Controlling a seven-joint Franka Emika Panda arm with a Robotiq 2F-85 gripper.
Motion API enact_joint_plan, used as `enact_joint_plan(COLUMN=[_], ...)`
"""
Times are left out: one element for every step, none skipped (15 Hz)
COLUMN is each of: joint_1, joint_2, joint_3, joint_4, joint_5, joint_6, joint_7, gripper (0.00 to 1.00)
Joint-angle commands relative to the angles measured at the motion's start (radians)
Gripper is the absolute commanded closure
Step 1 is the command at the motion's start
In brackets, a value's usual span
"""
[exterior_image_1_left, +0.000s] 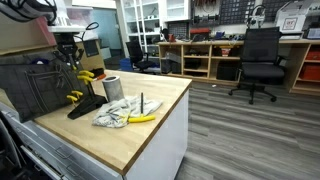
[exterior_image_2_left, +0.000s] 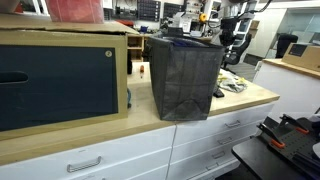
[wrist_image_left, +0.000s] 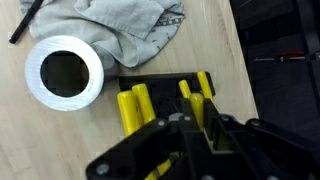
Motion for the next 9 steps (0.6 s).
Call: enact_joint_plan(joint_1=[0.002, 0.003, 0.004, 0.005, 0.006, 0.006, 0.007, 0.007, 0.006], joint_2=[-0.006, -0.002, 0.004, 0.011, 0.017, 0.021, 0.023, 0.024, 0.024], joint_3=[-0.001, 0.000, 0.001, 0.002, 0.003, 0.004, 0.005, 0.005, 0.005], joint_4=[-0.003, -0.002, 0.000, 0.002, 0.005, 0.008, 0.009, 0.012, 0.015], joint_5=[-0.003, -0.002, -0.002, -0.002, 0.000, 0.002, 0.004, 0.005, 0.007], joint_6=[0.041, 0.045, 0.049, 0.050, 0.051, 0.047, 0.046, 0.041, 0.033], joint_7=[0.028, 0.032, 0.031, 0.031, 0.030, 0.028, 0.026, 0.024, 0.019], gripper=[0.96, 0.96, 0.96, 0.96, 0.96, 0.96, 0.96, 0.96, 0.96])
